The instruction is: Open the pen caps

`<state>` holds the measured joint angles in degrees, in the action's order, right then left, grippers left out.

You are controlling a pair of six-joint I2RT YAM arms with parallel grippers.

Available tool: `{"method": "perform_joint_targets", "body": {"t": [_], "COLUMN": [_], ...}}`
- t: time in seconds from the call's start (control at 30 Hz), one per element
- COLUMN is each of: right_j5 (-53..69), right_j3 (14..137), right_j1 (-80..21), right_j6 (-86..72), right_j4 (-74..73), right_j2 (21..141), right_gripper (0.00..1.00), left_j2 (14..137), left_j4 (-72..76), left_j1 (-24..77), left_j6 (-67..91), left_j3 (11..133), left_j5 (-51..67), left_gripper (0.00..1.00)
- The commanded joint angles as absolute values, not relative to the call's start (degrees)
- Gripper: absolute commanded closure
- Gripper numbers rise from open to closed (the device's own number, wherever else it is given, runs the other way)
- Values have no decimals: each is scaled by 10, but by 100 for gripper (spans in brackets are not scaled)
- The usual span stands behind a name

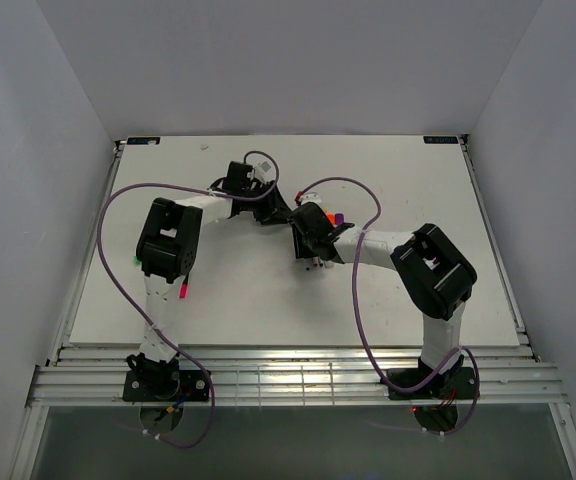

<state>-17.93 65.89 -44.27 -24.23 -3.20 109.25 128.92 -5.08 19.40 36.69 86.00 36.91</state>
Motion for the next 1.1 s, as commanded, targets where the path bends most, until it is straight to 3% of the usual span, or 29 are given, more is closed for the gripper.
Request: {"method": "perform_joint_targets", "body": {"t": [0.0,0.3,0.5,0.63,0.77,0.93,1.07], "right_j5": [-165,-164,-197,-191,-185,-147,-141], "right_j3": [671,706,720,684,626,550,519], "right_j1": [-439,-439,-419,-349,-217,-65,-6], "right_j6": [-217,-195,-208,-243,-271,-259,-246], "right_j4": [-54,-69,-126,-184,-228,-245,-252], "right_j2": [1079,1010,934,881,816,769,765], "right_gripper": [58,55,52,52,52,51,51], "left_j2": [1246,1192,1129,1060,1014,1005,1008], "left_j4": [-112,-138,-91,-12,72,86,105], "left_j1": [184,169,170,182,220,245,252], "left_j6": [336,330,352,395,434,438,439], "left_j3": [857,874,808,725,649,629,614], "left_j5": [265,215,234,273,287,294,309], "left_gripper": [50,49,48,49,49,49,49]}}
